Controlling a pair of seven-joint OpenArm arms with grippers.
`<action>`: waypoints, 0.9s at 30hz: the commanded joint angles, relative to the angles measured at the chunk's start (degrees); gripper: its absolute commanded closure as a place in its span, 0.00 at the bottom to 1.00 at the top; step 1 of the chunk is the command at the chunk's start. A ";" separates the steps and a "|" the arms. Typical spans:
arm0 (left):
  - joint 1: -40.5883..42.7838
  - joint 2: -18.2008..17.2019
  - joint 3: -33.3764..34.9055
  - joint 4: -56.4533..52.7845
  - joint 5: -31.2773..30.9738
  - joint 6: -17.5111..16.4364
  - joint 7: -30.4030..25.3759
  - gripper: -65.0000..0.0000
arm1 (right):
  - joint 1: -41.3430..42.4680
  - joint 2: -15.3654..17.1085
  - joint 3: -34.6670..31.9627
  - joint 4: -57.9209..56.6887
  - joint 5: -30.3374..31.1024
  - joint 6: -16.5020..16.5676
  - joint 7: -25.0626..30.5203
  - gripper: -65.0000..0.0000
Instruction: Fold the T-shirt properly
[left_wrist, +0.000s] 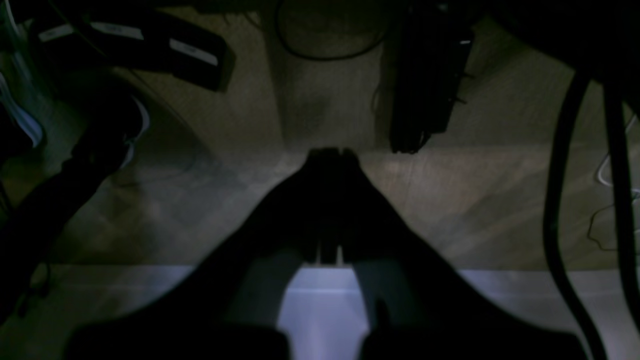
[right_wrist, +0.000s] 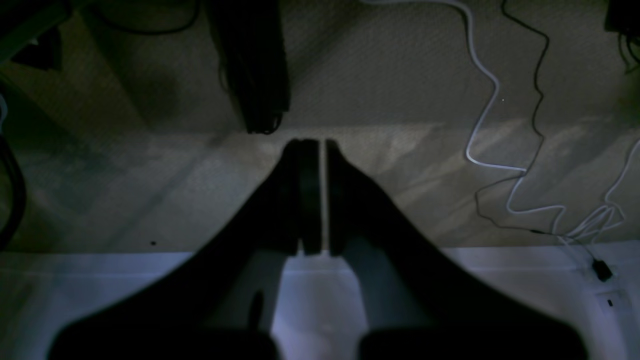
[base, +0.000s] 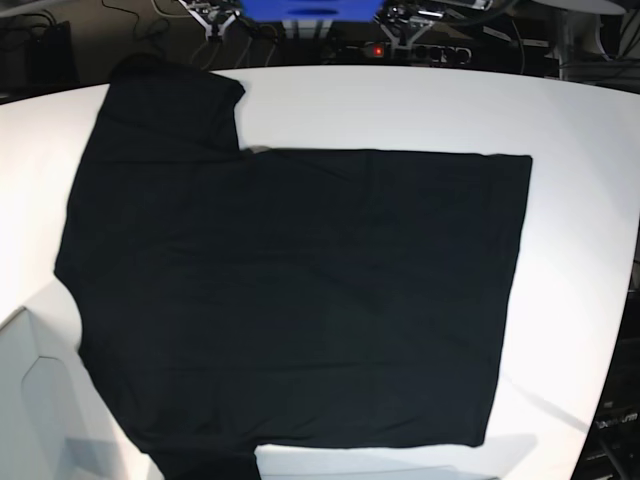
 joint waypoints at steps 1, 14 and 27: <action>0.25 -0.10 -0.06 -0.03 -0.01 -0.30 -0.14 1.00 | -0.34 -0.08 -0.03 0.01 0.34 0.73 -0.15 1.00; 7.02 -0.72 0.03 10.25 -0.01 -0.30 0.38 1.00 | -2.36 -0.17 -0.03 0.18 0.34 0.73 -0.15 1.00; 25.83 -5.47 0.12 36.98 -0.01 -0.39 0.47 1.00 | -19.42 -0.08 -0.21 22.95 0.16 0.73 -0.15 1.00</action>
